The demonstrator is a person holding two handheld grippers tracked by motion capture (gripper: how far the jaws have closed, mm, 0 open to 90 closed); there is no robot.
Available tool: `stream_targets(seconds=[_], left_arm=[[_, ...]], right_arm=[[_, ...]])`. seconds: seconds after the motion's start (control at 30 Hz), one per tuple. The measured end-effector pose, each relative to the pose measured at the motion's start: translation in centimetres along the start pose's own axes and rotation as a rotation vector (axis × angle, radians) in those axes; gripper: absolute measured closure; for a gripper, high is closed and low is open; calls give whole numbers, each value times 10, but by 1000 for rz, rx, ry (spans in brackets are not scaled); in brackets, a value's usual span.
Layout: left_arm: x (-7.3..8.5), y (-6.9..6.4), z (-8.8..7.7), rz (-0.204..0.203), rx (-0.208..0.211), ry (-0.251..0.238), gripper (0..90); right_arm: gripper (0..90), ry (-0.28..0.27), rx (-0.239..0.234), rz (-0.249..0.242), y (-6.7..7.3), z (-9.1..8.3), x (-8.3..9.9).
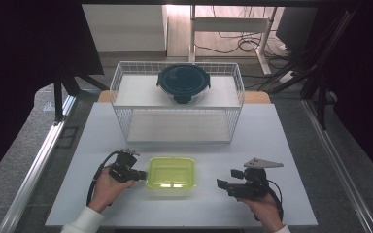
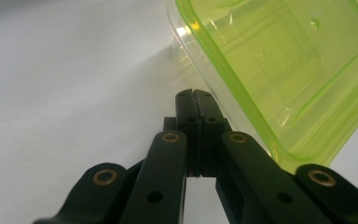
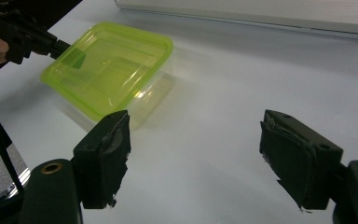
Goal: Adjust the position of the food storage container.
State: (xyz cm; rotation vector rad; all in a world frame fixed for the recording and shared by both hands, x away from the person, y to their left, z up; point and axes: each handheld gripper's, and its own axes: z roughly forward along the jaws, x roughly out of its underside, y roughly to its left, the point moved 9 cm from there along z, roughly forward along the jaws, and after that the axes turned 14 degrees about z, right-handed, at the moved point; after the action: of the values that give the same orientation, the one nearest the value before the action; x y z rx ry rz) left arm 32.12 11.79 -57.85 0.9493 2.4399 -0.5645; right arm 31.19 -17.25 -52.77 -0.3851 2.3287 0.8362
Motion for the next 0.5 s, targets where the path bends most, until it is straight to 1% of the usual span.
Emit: stream_targets(seconds=[0.07, 0.1, 0.13, 0.17, 0.3, 0.37, 0.4, 0.43, 0.47, 0.5], left_arm=[[-8, -7, 2, 14, 8, -5, 900], [-9, -9, 3, 24, 10, 0, 900], [-9, -9, 3, 24, 10, 0, 900], [-12, -12, 7, 30, 12, 6, 900], [-12, -16, 11, 38, 16, 17, 900], [-12, -15, 11, 36, 13, 16, 900], [-11, -12, 10, 24, -6, 12, 900], [-11, -12, 10, 24, -6, 12, 900], [-10, -8, 8, 22, -27, 6, 900], [-10, -4, 3, 7, -48, -5, 899]], right_arm=[[242, 1, -7, 1, 1, 0, 0], [242, 2, -7, 1, 1, 0, 0], [242, 2, -7, 1, 1, 0, 0], [242, 2, -7, 1, 1, 0, 0], [242, -2, -6, 2, 2, -1, 0], [242, -2, -6, 2, 2, -1, -1], [242, -1, -6, 4, 1, -1, 0], [242, -1, -6, 4, 1, -1, 0], [242, -1, -6, 5, 1, -1, 0], [242, 0, -7, 5, 1, -1, 0]])
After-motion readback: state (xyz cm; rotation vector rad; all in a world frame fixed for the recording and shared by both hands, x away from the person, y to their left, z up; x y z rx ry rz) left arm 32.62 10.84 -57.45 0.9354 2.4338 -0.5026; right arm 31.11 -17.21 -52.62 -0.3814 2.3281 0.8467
